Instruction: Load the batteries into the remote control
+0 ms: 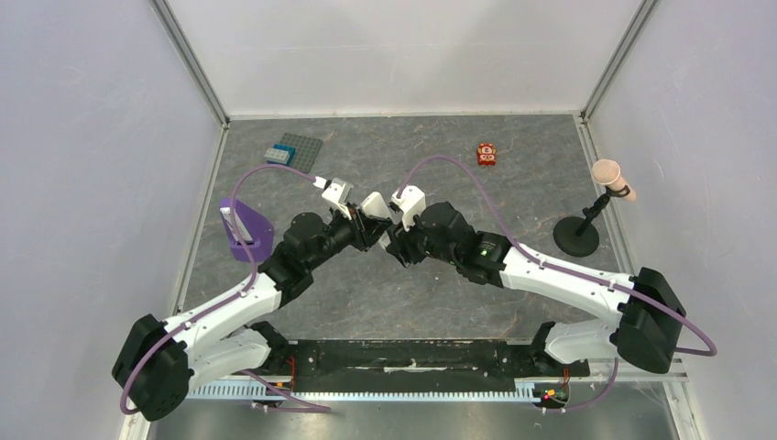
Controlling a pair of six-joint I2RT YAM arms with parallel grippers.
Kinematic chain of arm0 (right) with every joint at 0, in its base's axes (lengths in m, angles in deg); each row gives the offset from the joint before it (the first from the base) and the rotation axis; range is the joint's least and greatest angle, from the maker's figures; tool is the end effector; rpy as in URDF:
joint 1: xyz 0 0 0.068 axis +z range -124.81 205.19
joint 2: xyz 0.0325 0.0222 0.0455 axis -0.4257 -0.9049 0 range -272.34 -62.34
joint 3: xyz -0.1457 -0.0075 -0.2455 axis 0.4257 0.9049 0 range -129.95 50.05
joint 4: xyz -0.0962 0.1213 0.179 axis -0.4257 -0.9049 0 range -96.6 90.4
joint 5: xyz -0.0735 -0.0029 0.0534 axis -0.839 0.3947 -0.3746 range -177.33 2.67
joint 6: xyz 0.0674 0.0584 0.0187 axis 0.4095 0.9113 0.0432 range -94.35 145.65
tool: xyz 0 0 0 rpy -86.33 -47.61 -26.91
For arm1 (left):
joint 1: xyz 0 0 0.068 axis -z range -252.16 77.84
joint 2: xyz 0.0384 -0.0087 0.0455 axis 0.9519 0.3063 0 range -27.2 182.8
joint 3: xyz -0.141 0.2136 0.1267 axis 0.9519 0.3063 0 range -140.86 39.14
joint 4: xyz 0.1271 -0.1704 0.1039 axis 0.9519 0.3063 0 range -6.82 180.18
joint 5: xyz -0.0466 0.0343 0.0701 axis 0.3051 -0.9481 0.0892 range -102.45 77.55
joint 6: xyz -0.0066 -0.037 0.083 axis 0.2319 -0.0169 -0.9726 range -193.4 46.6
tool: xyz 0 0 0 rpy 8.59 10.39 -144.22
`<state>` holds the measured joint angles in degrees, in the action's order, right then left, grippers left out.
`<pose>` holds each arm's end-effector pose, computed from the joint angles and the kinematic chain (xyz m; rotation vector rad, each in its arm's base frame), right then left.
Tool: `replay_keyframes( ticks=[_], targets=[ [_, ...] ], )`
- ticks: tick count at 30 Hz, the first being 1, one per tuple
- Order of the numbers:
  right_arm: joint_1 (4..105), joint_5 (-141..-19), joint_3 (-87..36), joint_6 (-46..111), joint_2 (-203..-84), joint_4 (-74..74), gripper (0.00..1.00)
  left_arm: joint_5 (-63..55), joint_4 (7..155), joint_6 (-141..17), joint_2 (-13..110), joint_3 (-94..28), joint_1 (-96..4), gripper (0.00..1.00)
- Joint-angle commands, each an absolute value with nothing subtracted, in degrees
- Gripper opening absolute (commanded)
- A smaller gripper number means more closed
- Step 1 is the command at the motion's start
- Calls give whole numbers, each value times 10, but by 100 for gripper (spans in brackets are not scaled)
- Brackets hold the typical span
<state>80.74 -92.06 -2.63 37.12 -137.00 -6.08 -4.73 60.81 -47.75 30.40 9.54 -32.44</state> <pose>0.1799 0.2503 0.2808 -0.7495 1.9909 0.6259 0.1827 -0.1660 0.2829 0.3225 1.7333 -0.9612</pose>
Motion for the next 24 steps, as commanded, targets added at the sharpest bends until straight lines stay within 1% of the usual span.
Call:
replay_keyframes(
  ticks=[1,8,14,24],
  targets=[
    [802,-981,-62,404,-1375,-25,43,-14,606,-423,306,78,-316,2],
    [802,-983,-76,434,-1388,-25,44,-4,598,-344,306,77,-316,2],
    [802,-991,-92,445,-1394,-39,48,6,596,-293,308,69,-316,2],
    [801,-965,-186,433,-1430,-154,57,33,572,-235,310,61,-327,2]
  ],
)
